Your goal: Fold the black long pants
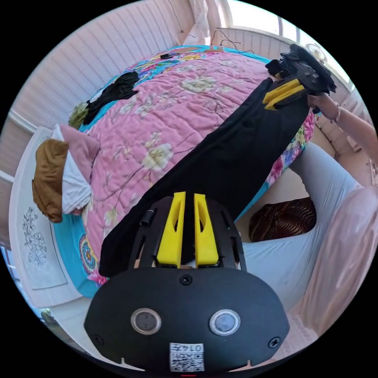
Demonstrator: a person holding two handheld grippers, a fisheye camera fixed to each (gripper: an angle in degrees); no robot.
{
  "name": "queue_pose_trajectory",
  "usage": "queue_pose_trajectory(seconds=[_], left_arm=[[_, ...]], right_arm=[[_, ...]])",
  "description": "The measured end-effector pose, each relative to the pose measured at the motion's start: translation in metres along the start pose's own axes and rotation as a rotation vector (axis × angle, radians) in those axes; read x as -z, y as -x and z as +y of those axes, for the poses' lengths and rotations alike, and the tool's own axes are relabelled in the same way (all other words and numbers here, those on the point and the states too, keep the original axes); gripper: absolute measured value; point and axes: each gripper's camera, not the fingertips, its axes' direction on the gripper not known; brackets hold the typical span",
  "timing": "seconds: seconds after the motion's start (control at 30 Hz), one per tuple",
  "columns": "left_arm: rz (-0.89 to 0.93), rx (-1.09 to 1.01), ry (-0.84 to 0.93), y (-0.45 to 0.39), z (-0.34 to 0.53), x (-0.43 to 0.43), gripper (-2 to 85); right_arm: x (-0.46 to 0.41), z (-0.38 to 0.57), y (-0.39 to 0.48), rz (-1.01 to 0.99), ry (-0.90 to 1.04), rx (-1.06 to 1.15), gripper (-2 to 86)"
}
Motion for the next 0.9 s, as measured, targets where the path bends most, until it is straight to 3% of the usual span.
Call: queue_pose_trajectory(seconds=[0.2, 0.3, 0.5, 0.9], left_arm=[[0.027, -0.041, 0.111, -0.015, -0.074, -0.043, 5.2], [0.024, -0.053, 0.15, -0.022, -0.091, -0.055, 4.8], [0.01, -0.172, 0.162, -0.041, -0.111, -0.054, -0.6], [-0.022, -0.207, 0.154, -0.046, -0.141, -0.008, -1.0]], right_arm=[[-0.025, -0.114, 0.047, -0.042, 0.074, 0.145, 6.9], [-0.05, -0.145, 0.063, -0.048, 0.21, 0.195, 6.3], [-0.044, -0.175, 0.073, -0.063, 0.153, 0.149, 3.4], [0.023, -0.232, 0.079, -0.101, 0.051, 0.1, 0.5]])
